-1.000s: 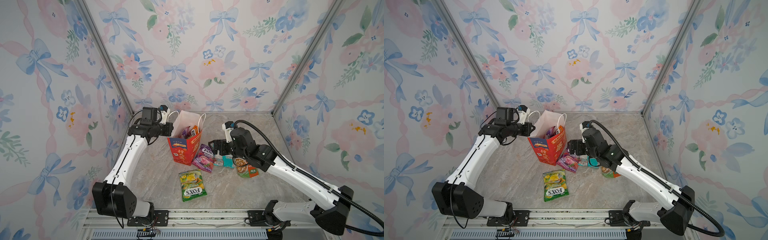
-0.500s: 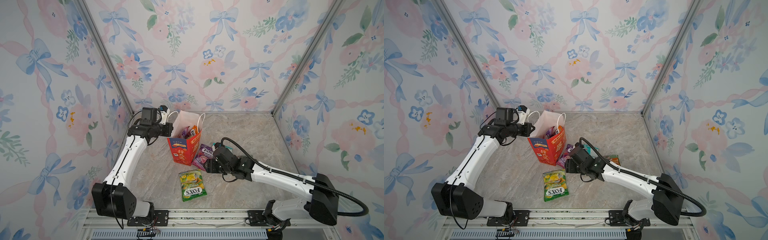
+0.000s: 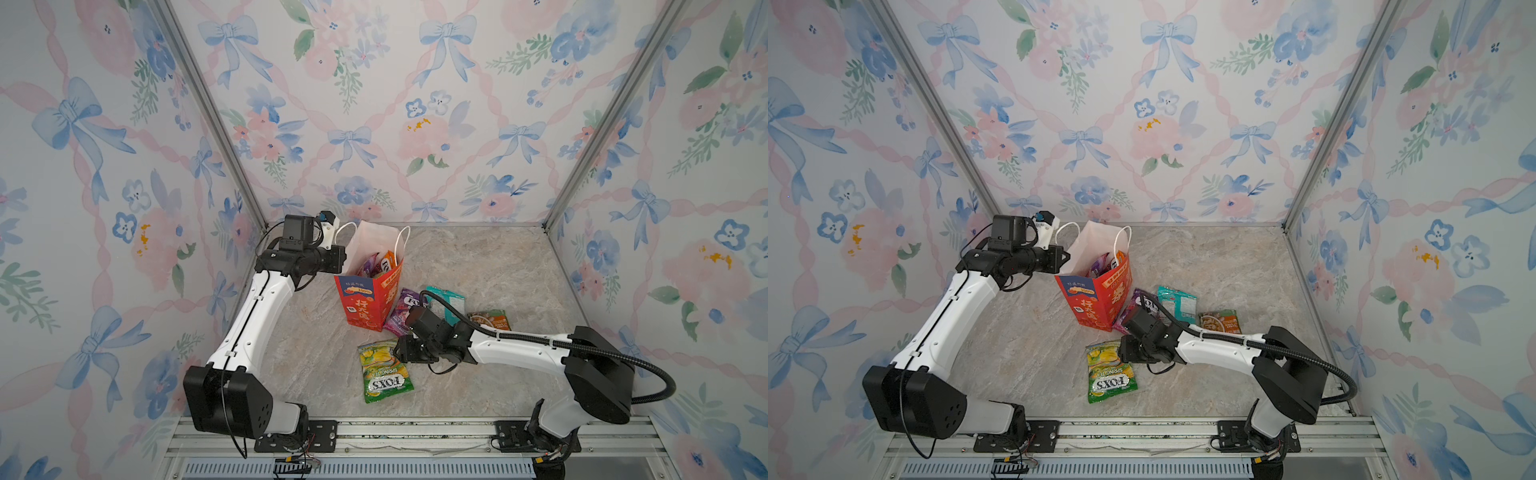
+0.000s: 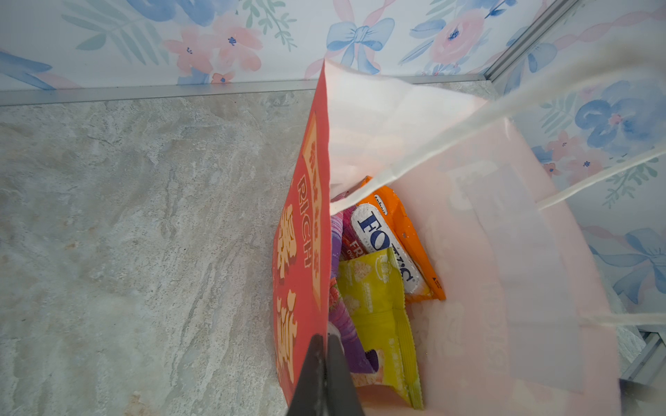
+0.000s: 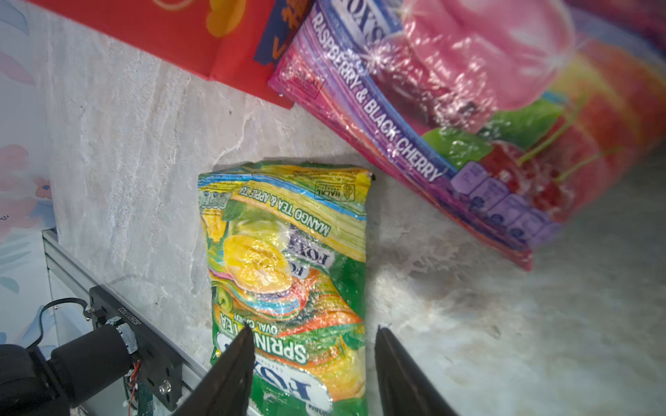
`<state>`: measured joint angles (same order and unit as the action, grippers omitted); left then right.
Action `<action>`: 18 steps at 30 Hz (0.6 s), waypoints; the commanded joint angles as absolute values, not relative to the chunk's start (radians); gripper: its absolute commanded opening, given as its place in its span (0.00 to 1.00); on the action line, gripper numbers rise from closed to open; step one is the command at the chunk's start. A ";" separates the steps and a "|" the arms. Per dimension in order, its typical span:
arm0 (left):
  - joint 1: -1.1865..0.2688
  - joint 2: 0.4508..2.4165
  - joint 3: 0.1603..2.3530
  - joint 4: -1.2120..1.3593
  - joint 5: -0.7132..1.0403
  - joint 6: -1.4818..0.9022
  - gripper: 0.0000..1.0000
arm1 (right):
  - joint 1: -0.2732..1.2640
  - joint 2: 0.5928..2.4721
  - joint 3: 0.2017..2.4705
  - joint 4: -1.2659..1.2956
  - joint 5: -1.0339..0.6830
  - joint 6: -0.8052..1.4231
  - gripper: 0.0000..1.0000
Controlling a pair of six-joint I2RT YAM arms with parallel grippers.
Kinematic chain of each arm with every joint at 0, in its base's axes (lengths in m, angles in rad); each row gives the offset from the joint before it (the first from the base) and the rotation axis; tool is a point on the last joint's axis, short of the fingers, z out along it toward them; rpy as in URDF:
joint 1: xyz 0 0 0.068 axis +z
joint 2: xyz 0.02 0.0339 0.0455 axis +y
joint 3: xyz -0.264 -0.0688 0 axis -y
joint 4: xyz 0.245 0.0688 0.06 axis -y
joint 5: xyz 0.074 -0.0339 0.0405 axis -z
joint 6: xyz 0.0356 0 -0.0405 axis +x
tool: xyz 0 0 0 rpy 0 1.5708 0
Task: Place the snacks into the paper bag
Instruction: 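Move the open right gripper down toward the green-yellow Fox's Spring Tea packet, then close the right gripper on the top edge of the Spring Tea packet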
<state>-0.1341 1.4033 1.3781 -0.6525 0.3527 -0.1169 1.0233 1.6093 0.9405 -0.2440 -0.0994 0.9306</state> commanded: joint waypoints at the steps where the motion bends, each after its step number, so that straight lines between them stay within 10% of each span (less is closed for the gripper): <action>1: -0.127 1.385 1.355 -0.687 0.355 -0.121 0.00 | 1.035 1.635 0.917 -0.222 -0.112 0.955 0.56; 18: -0.127 1.382 1.355 -0.687 0.351 -0.118 0.00 | 1.040 1.737 0.877 -0.116 -0.169 1.007 0.55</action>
<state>-0.1341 1.4033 1.3773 -0.6521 0.3527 -0.1169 1.0260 1.7042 0.8967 -0.1192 -0.1535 0.9859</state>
